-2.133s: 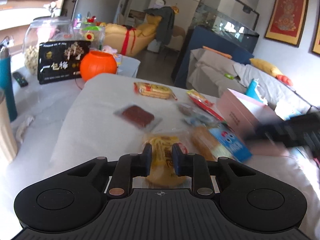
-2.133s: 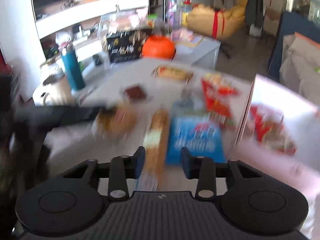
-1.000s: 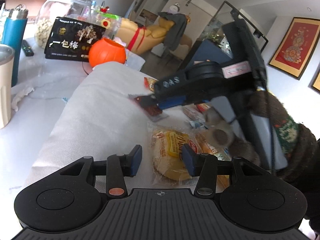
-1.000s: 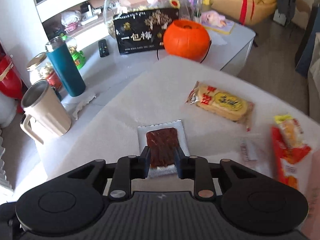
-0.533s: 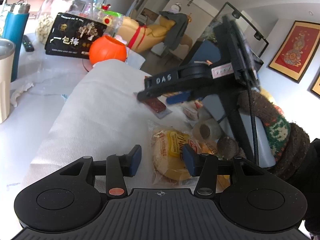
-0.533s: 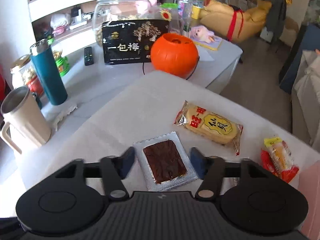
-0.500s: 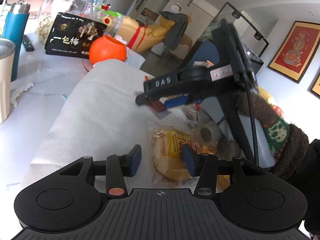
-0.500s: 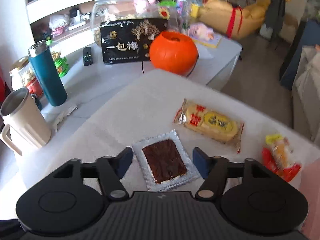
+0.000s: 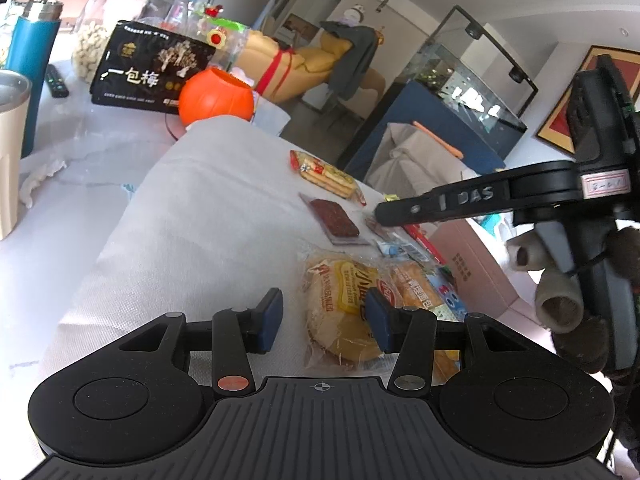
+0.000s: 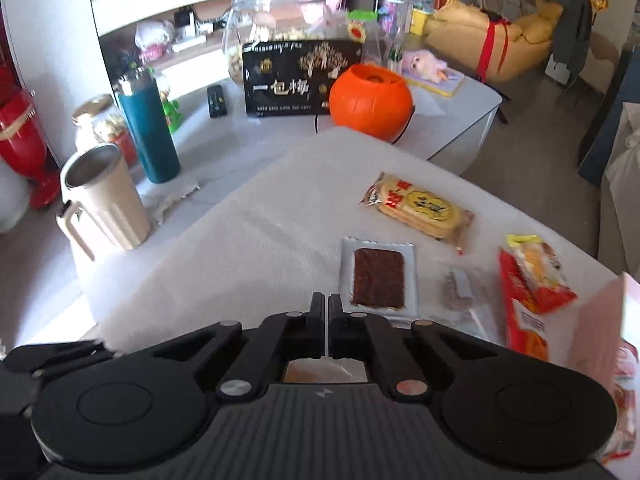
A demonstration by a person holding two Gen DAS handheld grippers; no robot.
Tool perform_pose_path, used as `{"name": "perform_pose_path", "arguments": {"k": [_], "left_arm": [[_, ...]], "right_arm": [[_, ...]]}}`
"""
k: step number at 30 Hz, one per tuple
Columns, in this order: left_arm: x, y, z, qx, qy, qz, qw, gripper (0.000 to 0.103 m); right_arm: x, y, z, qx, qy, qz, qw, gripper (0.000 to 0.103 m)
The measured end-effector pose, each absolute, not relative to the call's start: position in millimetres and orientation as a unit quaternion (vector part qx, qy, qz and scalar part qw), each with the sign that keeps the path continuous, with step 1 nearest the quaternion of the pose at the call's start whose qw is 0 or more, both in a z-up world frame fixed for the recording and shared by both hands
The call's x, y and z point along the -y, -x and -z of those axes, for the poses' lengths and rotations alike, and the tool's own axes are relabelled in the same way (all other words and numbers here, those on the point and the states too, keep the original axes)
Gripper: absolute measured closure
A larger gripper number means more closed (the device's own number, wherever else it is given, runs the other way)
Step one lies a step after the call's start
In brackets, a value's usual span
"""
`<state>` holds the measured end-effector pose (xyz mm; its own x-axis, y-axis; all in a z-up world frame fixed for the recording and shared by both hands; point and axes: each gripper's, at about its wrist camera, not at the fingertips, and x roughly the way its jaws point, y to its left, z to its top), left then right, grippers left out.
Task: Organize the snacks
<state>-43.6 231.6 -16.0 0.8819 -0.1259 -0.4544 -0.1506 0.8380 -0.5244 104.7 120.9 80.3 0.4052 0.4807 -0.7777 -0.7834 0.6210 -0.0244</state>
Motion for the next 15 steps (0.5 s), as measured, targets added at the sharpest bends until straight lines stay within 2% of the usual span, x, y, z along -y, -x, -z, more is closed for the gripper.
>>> {"name": "perform_pose_path", "arguments": {"k": [4,11,12,13,15], "left_arm": [[-231,44,16,-0.243,0.285,-0.007,0.927,0.051],[-234,44,18,-0.242,0.293,-0.003,0.925,0.050],[-234,44,18,-0.243,0.294,-0.003,0.925,0.050],[-234,44,19,-0.242,0.294,-0.002,0.924,0.050],[-235,44,19,-0.243,0.296,-0.002,0.924,0.050]], "right_arm": [[-116,-119,-84,-0.382,0.172,-0.387,0.821,0.098],[-145,-163,-43,-0.423,0.165,-0.346,0.821,0.076],[-147,-164,-40,-0.415,0.164,-0.342,0.827,0.074],[-151,-165,-38,-0.405,0.171,-0.338,0.832,0.068],[-157,-164,-36,-0.396,0.193,-0.333,0.834,0.067]]}}
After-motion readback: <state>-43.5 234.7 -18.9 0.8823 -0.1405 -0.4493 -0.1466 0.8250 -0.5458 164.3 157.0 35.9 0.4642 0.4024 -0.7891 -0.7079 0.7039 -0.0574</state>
